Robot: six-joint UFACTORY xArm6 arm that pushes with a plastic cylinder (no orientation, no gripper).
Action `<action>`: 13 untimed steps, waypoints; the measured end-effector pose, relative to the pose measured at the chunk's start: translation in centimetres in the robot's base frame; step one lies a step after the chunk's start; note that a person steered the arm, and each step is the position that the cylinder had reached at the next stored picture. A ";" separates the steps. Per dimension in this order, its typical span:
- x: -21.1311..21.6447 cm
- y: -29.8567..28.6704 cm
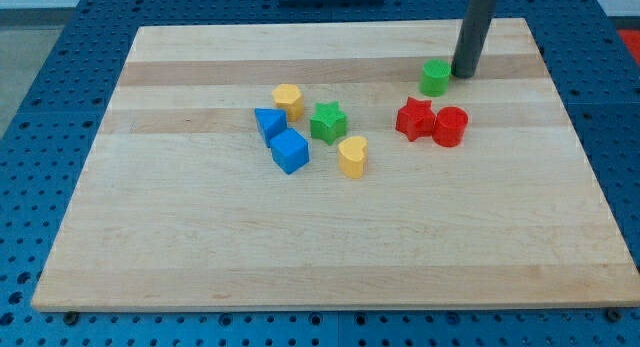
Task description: Push the green star to right side of blue cube
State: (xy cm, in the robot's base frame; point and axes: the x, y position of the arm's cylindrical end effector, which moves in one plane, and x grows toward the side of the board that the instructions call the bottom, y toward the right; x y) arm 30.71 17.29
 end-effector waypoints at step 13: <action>4.2 -7.2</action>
State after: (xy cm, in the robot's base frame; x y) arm 34.89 10.05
